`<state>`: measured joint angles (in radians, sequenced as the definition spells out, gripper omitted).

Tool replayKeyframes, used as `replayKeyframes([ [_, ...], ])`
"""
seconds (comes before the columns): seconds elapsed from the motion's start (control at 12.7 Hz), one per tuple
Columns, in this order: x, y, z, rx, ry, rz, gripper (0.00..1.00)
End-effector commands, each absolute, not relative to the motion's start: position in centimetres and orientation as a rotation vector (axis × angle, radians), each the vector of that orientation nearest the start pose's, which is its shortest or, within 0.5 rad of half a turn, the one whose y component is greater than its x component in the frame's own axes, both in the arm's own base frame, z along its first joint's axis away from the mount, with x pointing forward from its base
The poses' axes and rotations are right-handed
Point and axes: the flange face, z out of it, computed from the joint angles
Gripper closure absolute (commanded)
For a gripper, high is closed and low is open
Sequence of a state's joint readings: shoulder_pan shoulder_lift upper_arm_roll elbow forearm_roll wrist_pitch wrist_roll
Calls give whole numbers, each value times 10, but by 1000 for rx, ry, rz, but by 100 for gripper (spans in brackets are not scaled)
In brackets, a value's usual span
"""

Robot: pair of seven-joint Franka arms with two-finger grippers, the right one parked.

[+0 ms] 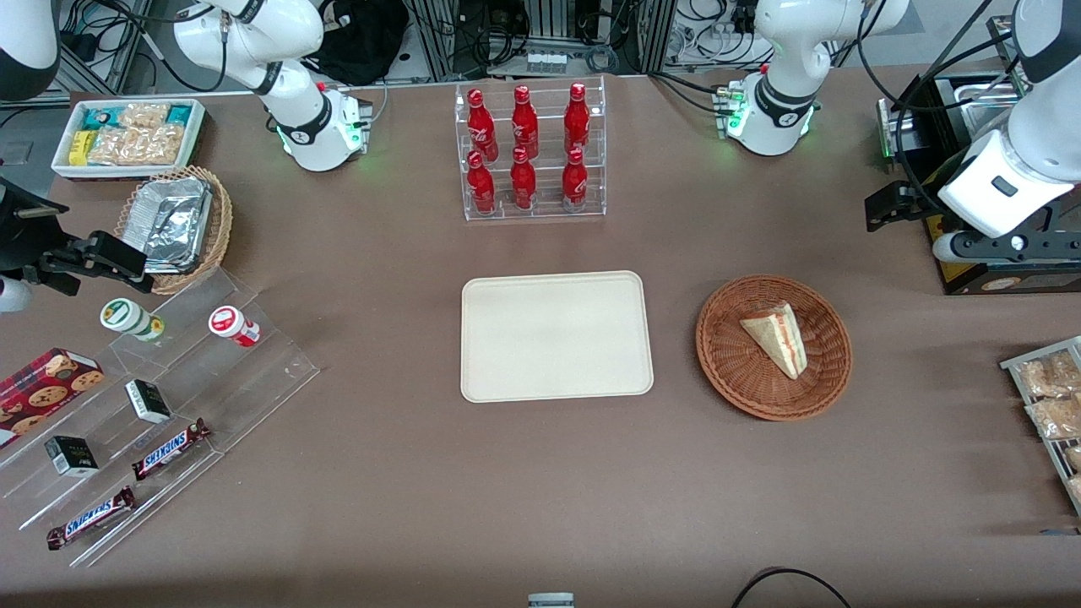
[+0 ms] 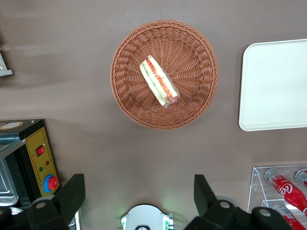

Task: Place sandwich from basket to tray
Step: 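Move the left gripper over the sandwich in the wicker basket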

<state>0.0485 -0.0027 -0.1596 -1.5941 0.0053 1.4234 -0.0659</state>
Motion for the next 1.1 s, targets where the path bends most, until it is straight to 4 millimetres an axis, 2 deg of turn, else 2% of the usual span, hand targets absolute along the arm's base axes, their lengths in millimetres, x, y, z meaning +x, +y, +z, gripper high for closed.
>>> replayKeyframes([
  [0.0, 534, -56, 601, -3119, 84, 246, 0],
  [0.24, 537, -57, 572, -3112, 67, 276, 0],
  [0.55, 535, -61, 509, -3106, 77, 309, 0],
  [1.02, 523, -63, 411, -3117, 82, 224, 0],
])
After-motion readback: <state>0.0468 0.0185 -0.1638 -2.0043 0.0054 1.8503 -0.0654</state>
